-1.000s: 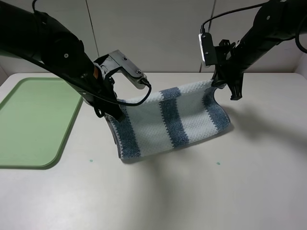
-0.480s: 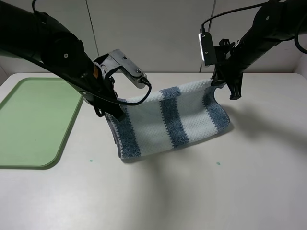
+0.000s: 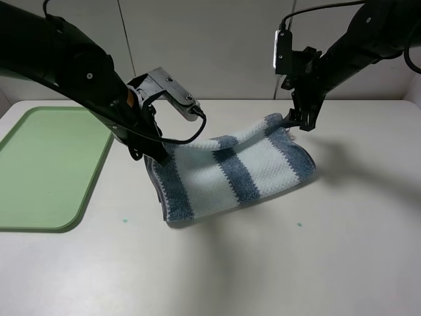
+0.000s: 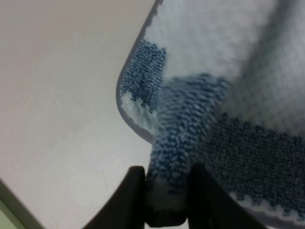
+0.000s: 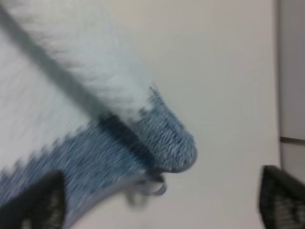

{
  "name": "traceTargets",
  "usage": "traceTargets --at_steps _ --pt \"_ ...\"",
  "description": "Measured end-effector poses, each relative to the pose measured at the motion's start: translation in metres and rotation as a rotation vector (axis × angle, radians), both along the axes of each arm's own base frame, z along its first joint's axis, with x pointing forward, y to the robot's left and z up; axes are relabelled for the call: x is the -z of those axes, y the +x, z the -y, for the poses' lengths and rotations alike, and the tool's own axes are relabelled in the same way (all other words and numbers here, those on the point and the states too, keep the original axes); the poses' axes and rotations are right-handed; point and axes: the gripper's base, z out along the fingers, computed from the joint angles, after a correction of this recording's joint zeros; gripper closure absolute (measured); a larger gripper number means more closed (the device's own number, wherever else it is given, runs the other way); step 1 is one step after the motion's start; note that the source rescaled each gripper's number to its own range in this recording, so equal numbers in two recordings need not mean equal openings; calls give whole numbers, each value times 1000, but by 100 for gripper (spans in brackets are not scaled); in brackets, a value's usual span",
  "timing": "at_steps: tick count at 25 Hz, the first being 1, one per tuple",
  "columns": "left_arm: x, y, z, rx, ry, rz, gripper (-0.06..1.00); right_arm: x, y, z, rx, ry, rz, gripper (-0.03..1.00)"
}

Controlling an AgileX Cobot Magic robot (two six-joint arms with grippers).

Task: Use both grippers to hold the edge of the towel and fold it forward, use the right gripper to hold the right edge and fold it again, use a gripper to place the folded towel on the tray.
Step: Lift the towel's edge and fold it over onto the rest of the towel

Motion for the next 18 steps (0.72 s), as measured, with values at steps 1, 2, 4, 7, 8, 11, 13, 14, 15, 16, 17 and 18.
traceTargets --at_steps 1,2,4,7,8,11,13,14,15,16,17,18 --pt "0 0 0 0 1 -1 72 -1 1 0 16 13 8 0" --pt "0 0 0 -1 2 -2 72 -1 2 0 26 22 12 -1" --pt "0 0 0 -1 3 -3 72 -1 2 0 33 29 13 -2" --pt "0 0 0 -1 3 -3 72 -1 2 0 34 30 14 -3" --pt "0 0 0 -1 3 -3 72 -1 2 0 35 30 14 -3" --pt "0 0 0 -1 3 -3 68 -1 2 0 35 31 14 -3" --pt "0 0 0 -1 3 -3 59 -1 2 0 36 31 14 -3" --pt "0 0 0 -1 3 -3 51 -1 2 0 36 31 14 -3" --pt "0 0 0 -1 3 -3 40 -1 2 0 36 31 14 -3" --pt "0 0 0 0 0 0 28 -1 2 0 36 31 14 -3" --pt "0 0 0 1 -3 3 19 -1 2 0 37 32 13 -3" --pt "0 1 1 3 -7 7 9 -1 2 0 37 33 13 -3"
